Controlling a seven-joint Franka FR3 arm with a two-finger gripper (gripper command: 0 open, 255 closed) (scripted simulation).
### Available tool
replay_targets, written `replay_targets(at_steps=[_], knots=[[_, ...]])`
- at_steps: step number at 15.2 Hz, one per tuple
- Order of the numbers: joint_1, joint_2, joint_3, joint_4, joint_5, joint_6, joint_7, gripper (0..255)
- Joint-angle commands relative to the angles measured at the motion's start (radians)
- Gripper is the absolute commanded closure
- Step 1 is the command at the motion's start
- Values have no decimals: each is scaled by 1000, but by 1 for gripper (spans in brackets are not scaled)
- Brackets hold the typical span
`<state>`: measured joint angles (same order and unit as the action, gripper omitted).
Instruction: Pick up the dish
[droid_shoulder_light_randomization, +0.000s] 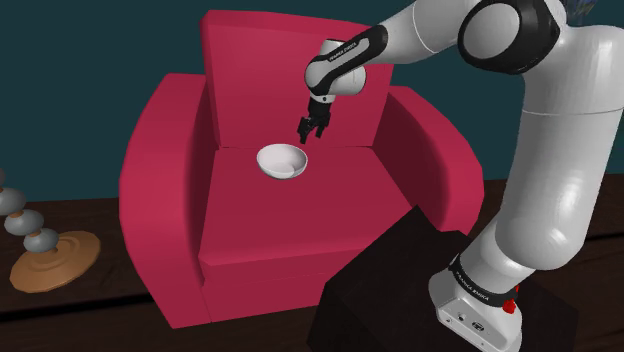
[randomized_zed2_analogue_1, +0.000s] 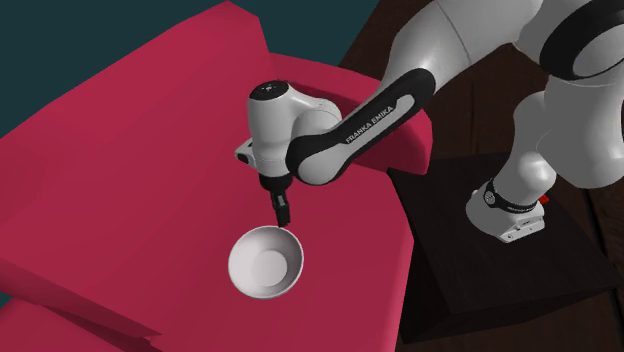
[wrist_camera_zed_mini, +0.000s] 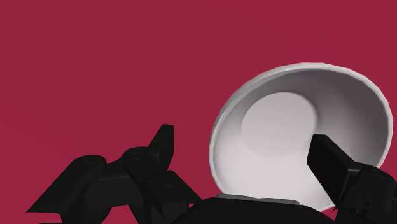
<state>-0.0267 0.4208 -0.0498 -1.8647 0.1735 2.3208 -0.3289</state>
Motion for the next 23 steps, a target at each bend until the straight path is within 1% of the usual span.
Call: replay_targets(at_steps=[1,3,4,11,13,14,22,23], knots=[[-5,86,6,94,7,-9,-8,0],[-12,171,11,187,12,-20,-17,0],[-14,194,13,214,13,-24,-19,0],[-17,253,19,211,22,38,-31,0],[-18,259,19,211,22,43,-32,0],[-17,267,20,220,22,43,-31,255],[-19,263,19,224,22,33,-31,255],[-18,259,19,211,22,43,-32,255]])
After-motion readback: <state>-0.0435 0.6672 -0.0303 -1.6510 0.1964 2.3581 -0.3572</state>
